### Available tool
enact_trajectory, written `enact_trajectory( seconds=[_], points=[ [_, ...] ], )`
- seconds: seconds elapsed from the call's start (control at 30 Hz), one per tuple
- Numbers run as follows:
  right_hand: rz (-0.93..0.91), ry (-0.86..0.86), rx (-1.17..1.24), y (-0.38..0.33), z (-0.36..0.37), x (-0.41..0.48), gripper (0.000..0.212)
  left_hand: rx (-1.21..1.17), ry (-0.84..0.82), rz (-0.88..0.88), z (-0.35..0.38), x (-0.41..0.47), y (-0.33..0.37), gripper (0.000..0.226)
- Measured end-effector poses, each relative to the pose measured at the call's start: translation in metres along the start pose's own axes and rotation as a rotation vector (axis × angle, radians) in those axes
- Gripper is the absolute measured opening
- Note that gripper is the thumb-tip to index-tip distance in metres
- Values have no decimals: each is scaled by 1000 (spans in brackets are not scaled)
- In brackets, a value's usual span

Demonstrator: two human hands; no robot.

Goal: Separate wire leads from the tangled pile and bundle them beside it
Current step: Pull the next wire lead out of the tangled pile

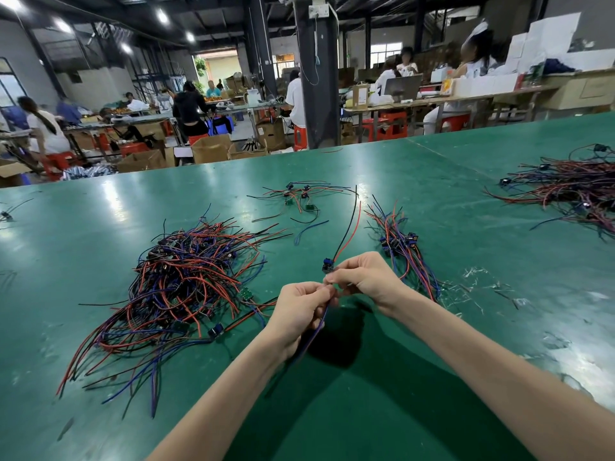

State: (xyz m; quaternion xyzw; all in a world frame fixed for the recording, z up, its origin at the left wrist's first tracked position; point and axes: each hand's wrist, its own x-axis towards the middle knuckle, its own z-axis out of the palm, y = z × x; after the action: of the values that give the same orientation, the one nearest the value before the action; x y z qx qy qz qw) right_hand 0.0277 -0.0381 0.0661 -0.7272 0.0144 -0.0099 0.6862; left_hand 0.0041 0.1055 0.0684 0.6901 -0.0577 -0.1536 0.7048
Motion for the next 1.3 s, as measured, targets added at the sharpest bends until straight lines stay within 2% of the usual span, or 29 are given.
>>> enact_trajectory(
  seconds=[0.17, 0.4, 0.63, 0.77, 0.83, 0.93, 1.03, 1.13, 1.3],
  points=[
    [30, 185, -33, -2, -24, 12, 16, 52, -94, 71, 10, -11, 4, 19],
    [68, 332, 57, -5, -52, 20, 7, 78, -243, 136, 21, -25, 7, 16],
    [59, 311, 97, -6, -49, 18, 10, 142, -278, 162, 19, -26, 6, 17],
    [156, 231, 325, -17, -47, 11, 9, 110, -353, 112, 16, -26, 8, 23],
    [208, 137, 436, -21, -46, 8, 12, 113, -395, 32, 14, -24, 11, 36],
    [240, 36, 448, -24, -37, 1, 12, 159, -307, -45, 9, -16, 12, 49],
    [216, -24, 349, -20, -20, -5, 7, 74, -147, 22, 5, -9, 8, 35],
    [192, -56, 244, -13, -5, -8, 5, -15, -73, 45, 1, -6, 4, 19],
    [173, -23, 234, -10, -3, -7, 7, -40, -29, 22, 0, -3, -1, 20]
  ],
)
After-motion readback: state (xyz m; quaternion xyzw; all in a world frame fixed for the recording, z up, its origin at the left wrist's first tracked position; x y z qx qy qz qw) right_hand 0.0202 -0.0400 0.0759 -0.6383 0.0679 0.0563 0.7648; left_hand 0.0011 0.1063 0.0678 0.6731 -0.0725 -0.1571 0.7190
